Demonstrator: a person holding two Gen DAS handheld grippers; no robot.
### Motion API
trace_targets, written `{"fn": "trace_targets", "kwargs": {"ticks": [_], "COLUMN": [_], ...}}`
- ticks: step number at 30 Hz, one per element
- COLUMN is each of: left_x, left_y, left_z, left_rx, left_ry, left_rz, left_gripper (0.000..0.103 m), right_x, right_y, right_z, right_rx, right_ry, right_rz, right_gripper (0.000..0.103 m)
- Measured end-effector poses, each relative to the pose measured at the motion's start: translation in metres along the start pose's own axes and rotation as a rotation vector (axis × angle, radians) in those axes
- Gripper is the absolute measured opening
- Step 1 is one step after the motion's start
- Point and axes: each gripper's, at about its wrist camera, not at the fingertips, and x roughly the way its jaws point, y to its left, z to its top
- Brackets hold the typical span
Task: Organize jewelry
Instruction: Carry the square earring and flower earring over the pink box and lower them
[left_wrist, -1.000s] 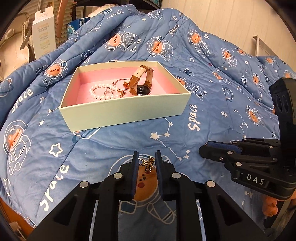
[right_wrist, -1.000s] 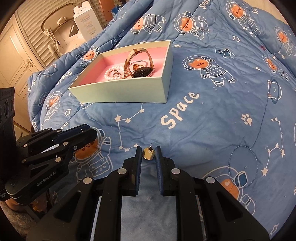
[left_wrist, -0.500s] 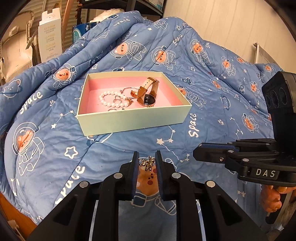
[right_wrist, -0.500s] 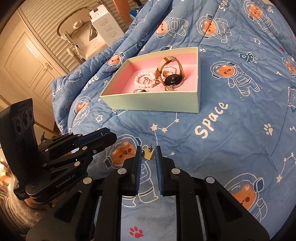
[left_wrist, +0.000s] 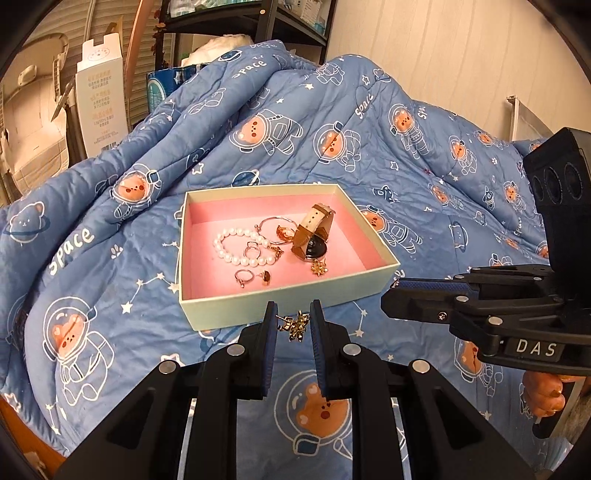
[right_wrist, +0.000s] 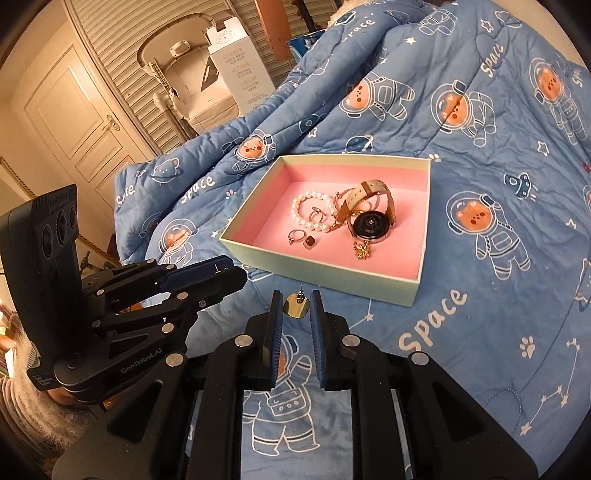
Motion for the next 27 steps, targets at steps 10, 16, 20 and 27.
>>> {"fn": "trace_targets", "kwargs": {"ticks": [10, 16, 20, 27], "left_x": [0.019, 0.047, 0.065, 0.094], "left_y": [0.031, 0.049, 0.055, 0.049], "left_z": [0.035, 0.058, 0.071, 0.083], "left_rx": [-0.009, -0.036, -0.053, -0.016], "left_ry": [0.030, 0.085, 0.120, 0.179], "left_rz": [0.018, 0.018, 0.012, 0.031], "left_gripper": [0.017, 0.017, 0.017, 0.017], "right_x": [0.030, 0.053, 0.071, 0.092], "right_y": [0.005, 0.001, 0.000, -0.010], "right_z": [0.035, 0.051, 0.056, 0.062], "right_rx": [-0.050, -0.060, -0.070, -0.039], "right_ry": [0.033, 0.076, 0.121, 0.181], "right_rz": [-0.020, -0.034, -0.042, -0.051], "right_gripper": [0.016, 0.016, 0.016, 0.016]}}
